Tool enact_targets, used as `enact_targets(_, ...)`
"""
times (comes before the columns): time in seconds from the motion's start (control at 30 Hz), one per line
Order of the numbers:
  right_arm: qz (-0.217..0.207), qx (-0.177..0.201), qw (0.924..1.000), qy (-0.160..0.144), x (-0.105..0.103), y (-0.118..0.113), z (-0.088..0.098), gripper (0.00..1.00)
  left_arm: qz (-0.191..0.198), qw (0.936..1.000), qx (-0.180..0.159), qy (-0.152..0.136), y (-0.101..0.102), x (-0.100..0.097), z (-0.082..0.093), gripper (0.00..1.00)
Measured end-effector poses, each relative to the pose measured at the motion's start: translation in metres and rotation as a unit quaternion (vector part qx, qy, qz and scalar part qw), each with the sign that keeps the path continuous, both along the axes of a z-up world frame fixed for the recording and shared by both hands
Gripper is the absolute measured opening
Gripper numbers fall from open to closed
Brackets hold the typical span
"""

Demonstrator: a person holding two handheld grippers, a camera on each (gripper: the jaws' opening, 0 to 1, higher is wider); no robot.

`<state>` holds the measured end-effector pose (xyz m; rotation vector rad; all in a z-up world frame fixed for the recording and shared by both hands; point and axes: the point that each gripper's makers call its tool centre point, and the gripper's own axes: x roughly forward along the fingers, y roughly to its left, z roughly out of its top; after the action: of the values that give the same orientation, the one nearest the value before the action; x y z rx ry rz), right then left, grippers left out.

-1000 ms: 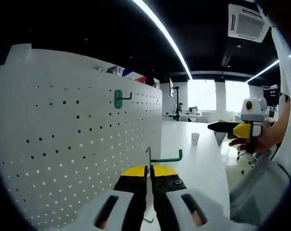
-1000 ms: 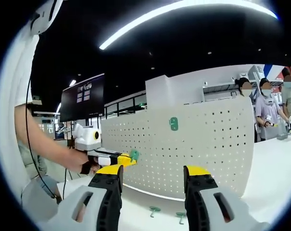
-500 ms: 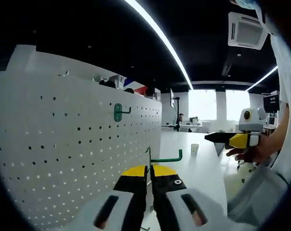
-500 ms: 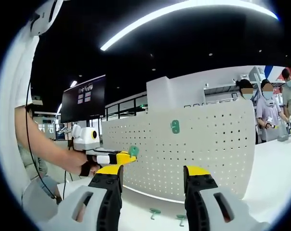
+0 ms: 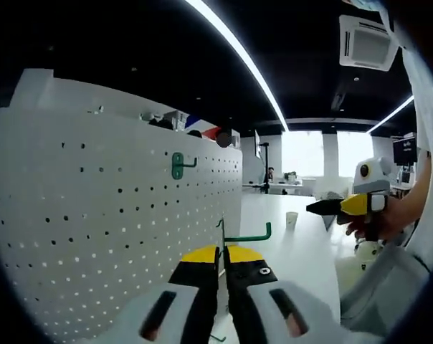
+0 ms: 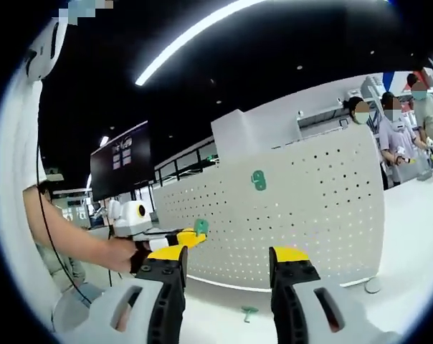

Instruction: Insert the hook assembly into the mounting plate slot until the hook locks in place.

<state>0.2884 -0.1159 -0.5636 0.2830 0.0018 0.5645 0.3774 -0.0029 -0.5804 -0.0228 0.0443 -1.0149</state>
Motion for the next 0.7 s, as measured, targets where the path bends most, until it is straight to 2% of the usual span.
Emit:
enact_targets(0.07,0.001,0.013,0.9999,0.007,0.0,0.0,0.001,0.39,0.001,1.0,0.0,-0.001,0.0,0.001,0.0,0.02)
enact_targets(0.2,0.005,0.012,0.9998,0.012,-0.001,0.001,0.0,0.38,0.0,1.0,0.001,-0.002,-0.001,0.0,0.001,0.02)
enact_targets(0.43,0.009,0.001,1.0,-0.001,0.002,0.01,0.003,0.38,-0.001,1.0,0.002,-0.001,-0.003,-0.001,0.001,0.02)
enact_targets(0.7,0.023,0.015,0.9996,-0.01,0.008,0.03,0.009,0.36,0.0,1.0,0.001,0.0,-0.005,-0.003,0.003,0.02)
